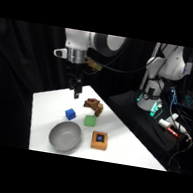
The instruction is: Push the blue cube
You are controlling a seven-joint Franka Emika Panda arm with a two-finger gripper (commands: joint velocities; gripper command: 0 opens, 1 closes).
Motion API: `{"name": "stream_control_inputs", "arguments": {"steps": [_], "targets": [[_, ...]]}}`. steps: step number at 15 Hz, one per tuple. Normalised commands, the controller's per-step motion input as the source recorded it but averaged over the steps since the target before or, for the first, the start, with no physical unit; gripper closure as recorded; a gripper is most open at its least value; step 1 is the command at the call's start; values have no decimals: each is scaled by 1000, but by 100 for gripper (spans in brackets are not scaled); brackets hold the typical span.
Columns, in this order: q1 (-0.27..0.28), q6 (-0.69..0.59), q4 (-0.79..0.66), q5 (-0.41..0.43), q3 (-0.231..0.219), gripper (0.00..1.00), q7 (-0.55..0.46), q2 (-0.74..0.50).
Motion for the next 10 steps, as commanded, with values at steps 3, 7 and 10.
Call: {"name": "stream_control_inputs", "arguments": {"steps": [3, 7, 10], "targets": [[-90, 9, 390, -73, -76, 3, 146, 254], [-77, -53, 350, -43, -51, 43, 148, 214], [-65, -66, 287, 18, -18, 69, 112, 168]]}}
